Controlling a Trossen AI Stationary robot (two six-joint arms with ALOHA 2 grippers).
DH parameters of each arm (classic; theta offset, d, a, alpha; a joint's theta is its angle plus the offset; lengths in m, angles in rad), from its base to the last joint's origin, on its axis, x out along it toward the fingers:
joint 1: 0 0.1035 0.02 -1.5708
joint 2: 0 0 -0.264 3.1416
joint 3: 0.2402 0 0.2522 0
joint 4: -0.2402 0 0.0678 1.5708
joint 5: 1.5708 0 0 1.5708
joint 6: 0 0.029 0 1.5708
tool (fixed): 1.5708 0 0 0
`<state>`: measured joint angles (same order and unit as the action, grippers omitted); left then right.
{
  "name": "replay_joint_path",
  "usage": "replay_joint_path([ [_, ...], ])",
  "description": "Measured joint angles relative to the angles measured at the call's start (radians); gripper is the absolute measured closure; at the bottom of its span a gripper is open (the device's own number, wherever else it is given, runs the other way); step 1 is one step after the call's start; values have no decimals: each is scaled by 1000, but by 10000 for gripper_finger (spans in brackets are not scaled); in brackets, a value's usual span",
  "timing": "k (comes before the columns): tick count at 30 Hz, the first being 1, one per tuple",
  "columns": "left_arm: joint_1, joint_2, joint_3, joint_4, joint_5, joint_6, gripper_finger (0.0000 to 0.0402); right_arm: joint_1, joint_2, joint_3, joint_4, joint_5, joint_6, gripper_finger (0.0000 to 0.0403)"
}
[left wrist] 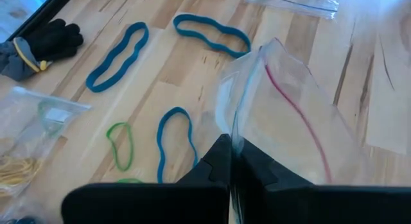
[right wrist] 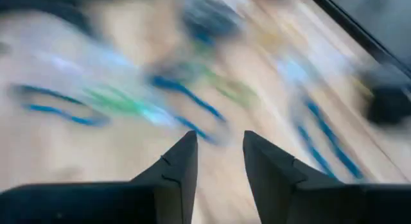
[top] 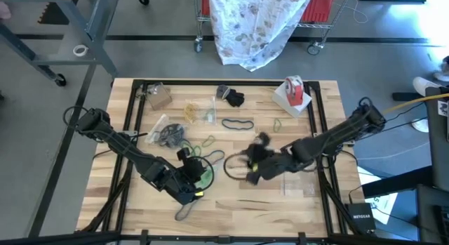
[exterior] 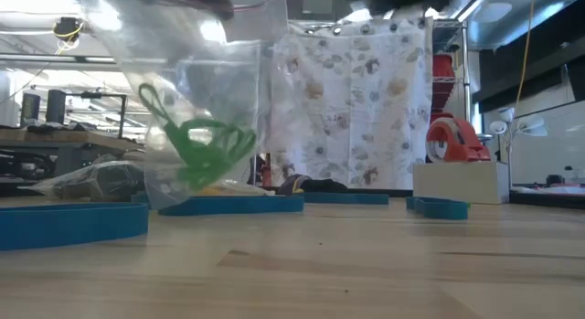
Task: Sort rubber bands
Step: Put the green rubber band into the transparent zip bag
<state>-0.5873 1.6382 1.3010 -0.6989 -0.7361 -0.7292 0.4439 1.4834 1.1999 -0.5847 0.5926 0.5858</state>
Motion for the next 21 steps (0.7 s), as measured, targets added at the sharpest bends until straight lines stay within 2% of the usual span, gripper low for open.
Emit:
replay_joint_path([
  [5, 0, 0, 0, 1, 0, 0, 402, -97, -30, 0, -431, 24, 352, 292],
  [8, 0, 0, 0, 1, 0, 0, 402, -191, -29, -32, -562, -33, 474, 292],
  [13, -1, 0, 0, 1, 0, -3, 402, -382, -28, -168, -556, -196, 502, 292],
  [17, -2, 0, 0, 0, 3, -3, 402, -527, -28, -299, -440, -334, 450, 289],
  [21, -2, 0, 0, 0, 20, 6, 401, -632, -28, -398, -320, -428, 382, 266],
])
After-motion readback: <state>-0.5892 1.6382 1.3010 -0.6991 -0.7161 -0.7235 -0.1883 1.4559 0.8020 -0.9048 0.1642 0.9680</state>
